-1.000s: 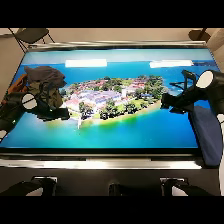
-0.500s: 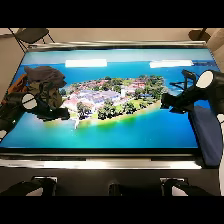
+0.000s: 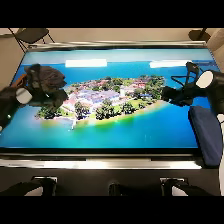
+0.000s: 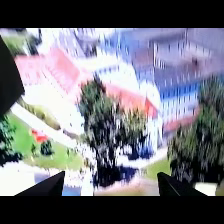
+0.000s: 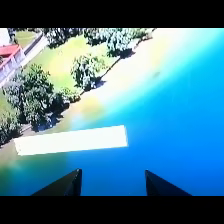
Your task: Fold the shirts.
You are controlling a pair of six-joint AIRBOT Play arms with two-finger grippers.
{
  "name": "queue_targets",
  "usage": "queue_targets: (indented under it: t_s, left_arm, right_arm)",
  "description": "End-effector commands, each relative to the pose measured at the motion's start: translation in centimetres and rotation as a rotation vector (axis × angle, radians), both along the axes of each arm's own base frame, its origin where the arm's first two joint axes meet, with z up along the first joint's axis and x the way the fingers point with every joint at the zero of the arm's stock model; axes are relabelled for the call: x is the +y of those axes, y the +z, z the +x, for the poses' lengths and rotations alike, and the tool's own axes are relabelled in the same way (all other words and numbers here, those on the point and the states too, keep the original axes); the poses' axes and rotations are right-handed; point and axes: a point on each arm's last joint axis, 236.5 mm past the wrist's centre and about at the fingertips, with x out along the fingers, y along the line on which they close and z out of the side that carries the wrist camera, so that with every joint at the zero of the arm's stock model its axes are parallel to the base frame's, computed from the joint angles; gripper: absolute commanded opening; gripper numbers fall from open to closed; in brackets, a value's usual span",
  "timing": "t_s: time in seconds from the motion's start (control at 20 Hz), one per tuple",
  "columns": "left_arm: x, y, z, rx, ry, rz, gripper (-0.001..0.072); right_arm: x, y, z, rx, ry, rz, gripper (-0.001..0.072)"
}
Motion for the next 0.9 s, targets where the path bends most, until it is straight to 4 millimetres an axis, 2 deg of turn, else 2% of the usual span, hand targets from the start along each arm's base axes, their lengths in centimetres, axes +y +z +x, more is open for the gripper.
queue_targets:
  t_s: [0.0, 0.05, 0.15, 0.25, 0.35, 0.45, 0.55, 0.65, 0.75, 0.85]
  left_arm:
    - [10.1, 3.8, 5.1, -0.088, 0.339, -0.081, 0.0701]
    - [13.5, 1.8, 4.5, 0.019, 0.428, -0.127, 0.0701]
    - [17.0, -3.1, 2.7, 0.218, 0.554, -0.312, 0.0702]
    - [17.9, -7.0, 2.2, 0.308, 0.548, -0.484, 0.0702]
    - [18.4, -9.6, 3.2, 0.322, 0.574, -0.587, 0.0702]
    - [19.1, -11.2, 5.2, 0.264, 0.599, -0.578, 0.0703]
    - [19.3, -11.3, 7.9, 0.160, 0.584, -0.553, 0.0715]
    - [19.8, -11.6, 9.7, 0.086, 0.603, -0.531, 0.0716]
    - [20.3, -12.5, 10.7, 0.054, 0.622, -0.520, 0.0716]
    - [20.5, -14.1, 10.8, 0.069, 0.638, -0.523, 0.0716]
  right_arm:
    - [-0.1, 0.6, 1.4, -0.065, -0.012, -0.001, 0.0504]
    - [0.0, 0.6, 1.4, -0.065, -0.012, 0.002, 0.0504]
    - [0.3, 0.5, 1.0, -0.047, -0.008, 0.015, 0.0502]
    - [0.6, 0.5, 0.8, -0.037, -0.005, 0.031, 0.0485]
    - [1.2, 0.5, 0.5, -0.024, -0.001, 0.056, 0.0486]
    - [1.6, 0.4, 0.2, -0.011, 0.003, 0.073, 0.0486]
    - [2.0, 0.3, -0.2, 0.008, 0.009, 0.091, 0.0486]
    - [2.3, 0.2, -0.6, 0.027, 0.015, 0.100, 0.0486]
    - [2.5, 0.2, -1.0, 0.042, 0.019, 0.110, 0.0486]
    - [2.7, 0.0, -1.4, 0.061, 0.024, 0.114, 0.0486]
